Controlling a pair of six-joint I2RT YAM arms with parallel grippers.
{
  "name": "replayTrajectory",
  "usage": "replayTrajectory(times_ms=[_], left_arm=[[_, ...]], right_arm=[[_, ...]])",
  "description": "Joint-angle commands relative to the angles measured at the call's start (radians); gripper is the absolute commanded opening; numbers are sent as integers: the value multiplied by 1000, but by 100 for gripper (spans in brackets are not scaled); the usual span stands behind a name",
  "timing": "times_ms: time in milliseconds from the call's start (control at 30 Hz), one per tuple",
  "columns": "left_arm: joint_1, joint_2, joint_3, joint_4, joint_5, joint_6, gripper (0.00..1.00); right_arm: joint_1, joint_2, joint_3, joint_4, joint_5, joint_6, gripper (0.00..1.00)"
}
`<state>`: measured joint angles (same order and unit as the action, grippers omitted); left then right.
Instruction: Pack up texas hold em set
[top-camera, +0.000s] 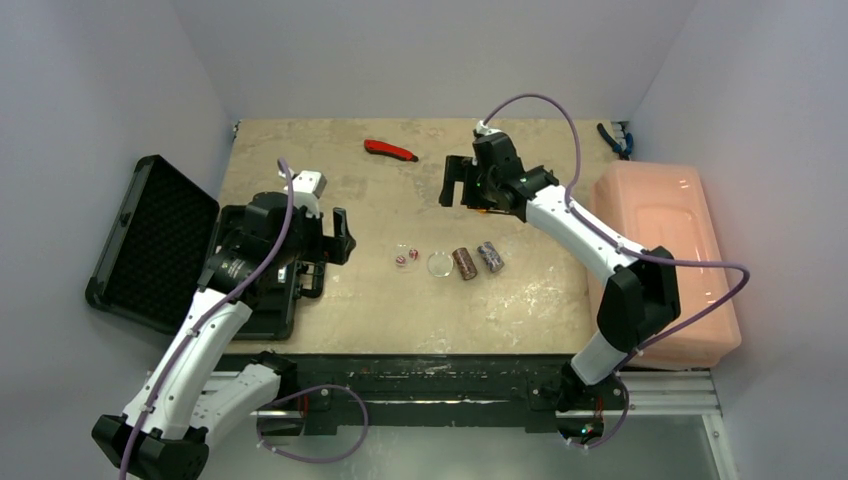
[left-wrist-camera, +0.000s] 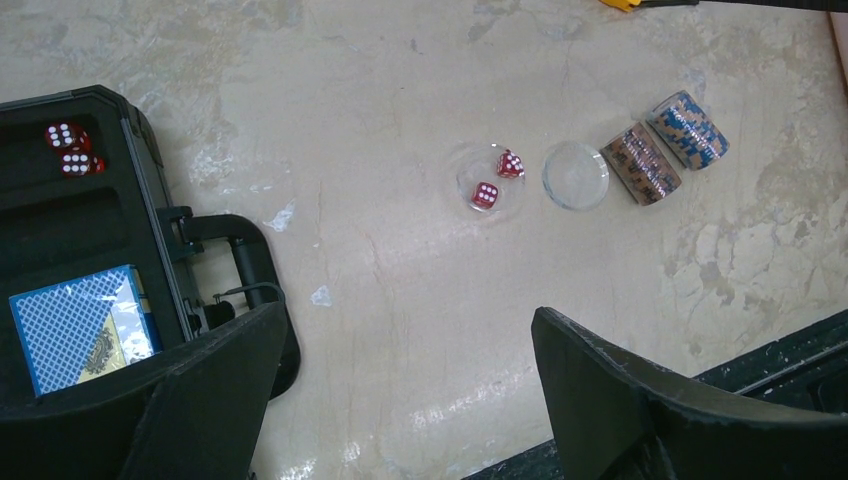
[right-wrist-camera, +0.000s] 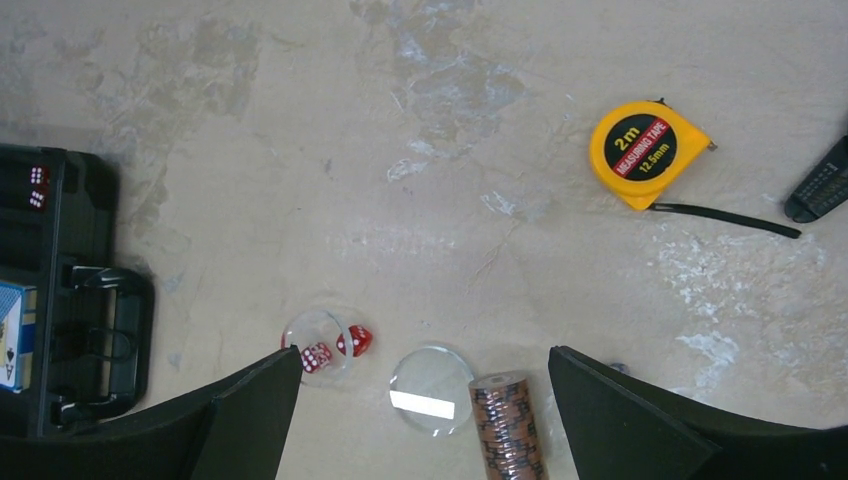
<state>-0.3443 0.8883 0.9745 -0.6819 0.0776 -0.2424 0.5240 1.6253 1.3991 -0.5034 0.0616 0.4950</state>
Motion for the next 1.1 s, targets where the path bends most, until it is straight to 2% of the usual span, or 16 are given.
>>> replayTrajectory(times_ms=[0,267,367,467,667,1067], left_arm=[[-10,0,37,0,-8,8,93],[-12,13,48,-17,-18,6,92],[-12,2,51,-30,-72,1,92],[-12,-20,53,-48,-188,-8,92],[-12,-58,49,-60,-280,-20,92],[-12,-85,46,-63,-304,-18,92]], right_arm=[[32,27,66,-19,9,13,98],[110,98,97,-34,26,34,97],[152,151,148,-86,84,77,97],[200,217,213,-155,165,159,99],[272,327,315,-246,225,286,99],[355,488,487,-339,278,361,99]])
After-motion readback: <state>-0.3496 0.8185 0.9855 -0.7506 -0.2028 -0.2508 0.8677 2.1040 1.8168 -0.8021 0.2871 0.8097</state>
